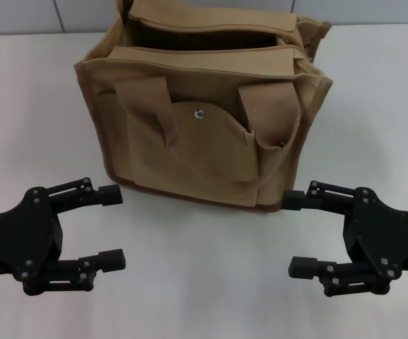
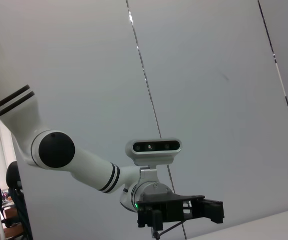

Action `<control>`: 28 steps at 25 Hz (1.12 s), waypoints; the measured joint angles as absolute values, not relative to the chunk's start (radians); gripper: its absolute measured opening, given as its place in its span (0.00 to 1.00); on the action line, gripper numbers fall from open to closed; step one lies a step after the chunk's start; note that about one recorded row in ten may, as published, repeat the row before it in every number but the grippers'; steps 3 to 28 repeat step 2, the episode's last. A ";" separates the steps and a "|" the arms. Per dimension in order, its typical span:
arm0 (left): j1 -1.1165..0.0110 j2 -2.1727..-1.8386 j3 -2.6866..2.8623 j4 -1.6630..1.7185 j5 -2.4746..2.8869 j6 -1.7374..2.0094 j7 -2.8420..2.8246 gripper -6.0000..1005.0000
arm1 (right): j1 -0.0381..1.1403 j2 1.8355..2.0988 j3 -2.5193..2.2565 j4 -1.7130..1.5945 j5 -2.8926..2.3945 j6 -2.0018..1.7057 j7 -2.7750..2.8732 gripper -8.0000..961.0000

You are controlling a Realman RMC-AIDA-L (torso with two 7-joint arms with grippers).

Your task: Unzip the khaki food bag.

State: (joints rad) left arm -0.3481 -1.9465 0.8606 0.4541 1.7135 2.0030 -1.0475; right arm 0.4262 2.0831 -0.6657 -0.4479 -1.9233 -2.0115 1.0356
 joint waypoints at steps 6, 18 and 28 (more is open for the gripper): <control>-0.349 -1.946 0.861 0.454 1.713 2.003 -1.048 0.83 | 0.426 2.083 -0.666 -0.448 -1.923 -2.012 1.036 0.87; -0.349 -1.946 0.861 0.454 1.713 2.003 -1.048 0.83 | 0.426 2.083 -0.666 -0.448 -1.923 -2.012 1.036 0.87; -0.349 -1.946 0.861 0.454 1.713 2.003 -1.048 0.83 | 0.426 2.083 -0.666 -0.448 -1.923 -2.012 1.036 0.87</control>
